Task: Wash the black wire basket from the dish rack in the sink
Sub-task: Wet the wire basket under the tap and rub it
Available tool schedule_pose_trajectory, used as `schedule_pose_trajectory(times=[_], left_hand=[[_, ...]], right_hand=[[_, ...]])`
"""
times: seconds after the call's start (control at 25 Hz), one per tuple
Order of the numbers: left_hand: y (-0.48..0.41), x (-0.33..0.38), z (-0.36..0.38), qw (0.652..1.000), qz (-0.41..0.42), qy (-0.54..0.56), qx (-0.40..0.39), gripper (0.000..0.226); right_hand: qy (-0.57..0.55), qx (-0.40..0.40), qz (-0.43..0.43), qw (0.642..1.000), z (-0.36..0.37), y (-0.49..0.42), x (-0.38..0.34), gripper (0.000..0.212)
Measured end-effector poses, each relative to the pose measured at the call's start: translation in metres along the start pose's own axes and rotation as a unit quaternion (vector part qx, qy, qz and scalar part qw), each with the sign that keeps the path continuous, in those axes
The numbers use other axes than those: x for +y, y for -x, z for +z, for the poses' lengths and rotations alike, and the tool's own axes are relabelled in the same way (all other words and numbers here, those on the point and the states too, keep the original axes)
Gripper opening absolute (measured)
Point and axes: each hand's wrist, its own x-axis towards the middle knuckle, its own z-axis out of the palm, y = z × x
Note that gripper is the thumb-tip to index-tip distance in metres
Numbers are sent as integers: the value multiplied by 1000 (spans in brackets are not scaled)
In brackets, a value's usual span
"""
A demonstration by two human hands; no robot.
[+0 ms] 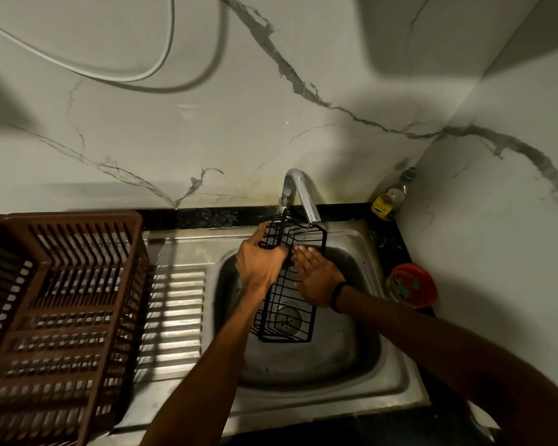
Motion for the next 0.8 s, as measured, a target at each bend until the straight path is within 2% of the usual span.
schedule_pose_trajectory(times=[0.04,0.12,0.16,0.2,0.28,0.36,0.4,0.48,0.56,0.6,0.72,0.8], left_hand=[[1,-3,-1,1000,-3,3,-1,71],[0,-4,1,1000,3,9,7,67],[-1,-1,2,1000,14,8,18,68],[-3,4,4,999,25,6,26,71],[-7,8,5,998,30,9,48,78],[-11,1,4,997,14,32,74,82],[-14,-2,4,996,7,39,78,84],[-17,-3,7,997,13,42,69,84],[-12,6,7,997,19,38,60,84],[-11,9,6,997,26,36,62,83],[-2,-8,4,996,24,40,82,83],[1,-19,2,996,5,46,81,88]], right_hand=[[5,18,-1,1000,-4,-1,11,79],[-1,58,56,997,-19,-4,26,85],[-3,54,71,996,-21,-4,20,83],[-3,41,63,997,-16,-1,6,80],[-11,18,-13,1000,-1,15,-24,76],[-18,34,-53,998,4,20,-18,71],[-14,51,-30,998,-1,14,-6,70],[-25,94,73,993,-22,1,18,71],[-36,88,115,989,-29,-6,17,71],[-38,74,96,992,-22,-5,6,70],[-28,34,-32,999,13,25,-27,68],[-30,33,-49,998,16,20,-17,69]])
